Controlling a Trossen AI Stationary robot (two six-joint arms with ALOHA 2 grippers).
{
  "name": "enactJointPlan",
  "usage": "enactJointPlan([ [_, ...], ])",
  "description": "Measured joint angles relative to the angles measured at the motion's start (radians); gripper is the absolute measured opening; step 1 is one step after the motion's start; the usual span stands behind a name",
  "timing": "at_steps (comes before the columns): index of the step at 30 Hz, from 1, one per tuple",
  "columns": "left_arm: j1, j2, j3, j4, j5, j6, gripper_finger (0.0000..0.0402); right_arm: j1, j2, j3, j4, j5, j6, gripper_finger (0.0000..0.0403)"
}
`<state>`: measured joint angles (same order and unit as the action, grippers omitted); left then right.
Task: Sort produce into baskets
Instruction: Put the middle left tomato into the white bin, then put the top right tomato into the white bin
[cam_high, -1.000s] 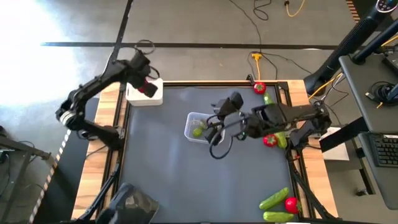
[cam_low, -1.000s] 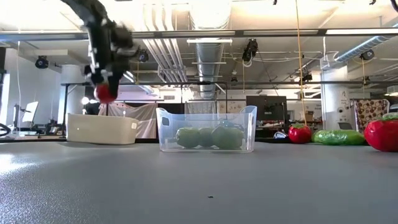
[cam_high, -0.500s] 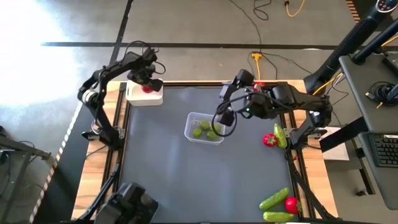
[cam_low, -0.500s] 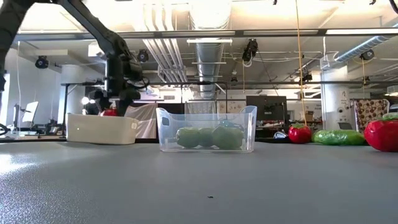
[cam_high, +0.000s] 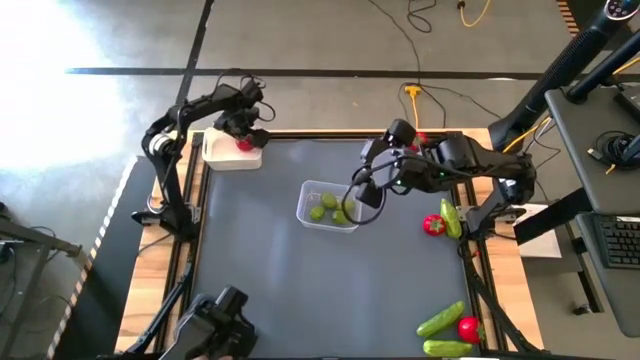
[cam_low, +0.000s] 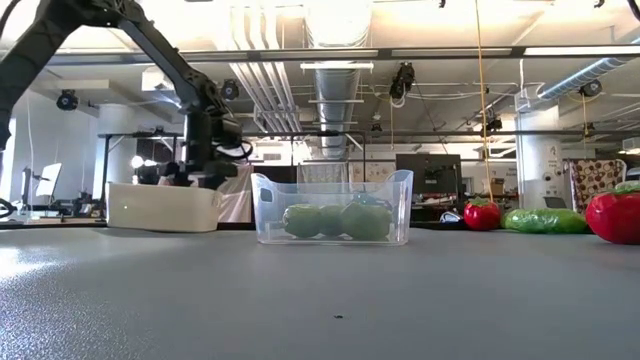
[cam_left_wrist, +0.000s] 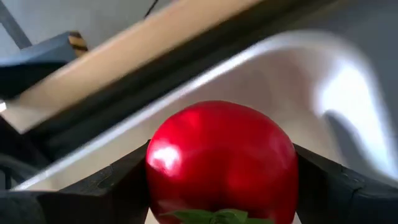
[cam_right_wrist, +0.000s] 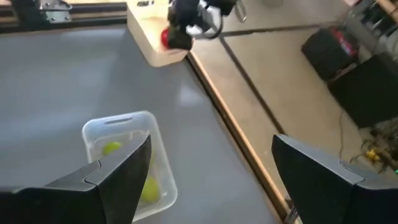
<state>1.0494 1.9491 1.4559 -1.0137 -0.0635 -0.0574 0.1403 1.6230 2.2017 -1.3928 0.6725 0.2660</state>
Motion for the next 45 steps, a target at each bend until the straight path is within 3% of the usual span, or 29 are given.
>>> enactJointPlan([
  [14,-0.001,0.066,0.05,0.002,0.011,-0.007,0.0307,0.14,0.0,-0.01,-0.105,0.005,0.279,0.0325],
  [27,-0.001,0.015,0.077,-0.019,0.029,0.024,0.0347,0.094,-0.001,-0.047,-0.101,0.065,0.352,0.0325],
  [35,-0.005,-0.128,0.077,-0.049,0.088,0.034,0.0347,-0.056,-0.001,-0.106,-0.14,0.083,0.503,0.0325],
  [41,-0.04,-0.28,0.066,-0.058,0.102,0.031,0.0347,-0.25,-0.001,-0.224,-0.143,-0.018,0.55,0.0325],
  [45,-0.087,-0.376,0.062,-0.058,0.103,0.026,0.0347,-0.397,-0.001,-0.332,-0.141,-0.03,0.572,0.0325],
])
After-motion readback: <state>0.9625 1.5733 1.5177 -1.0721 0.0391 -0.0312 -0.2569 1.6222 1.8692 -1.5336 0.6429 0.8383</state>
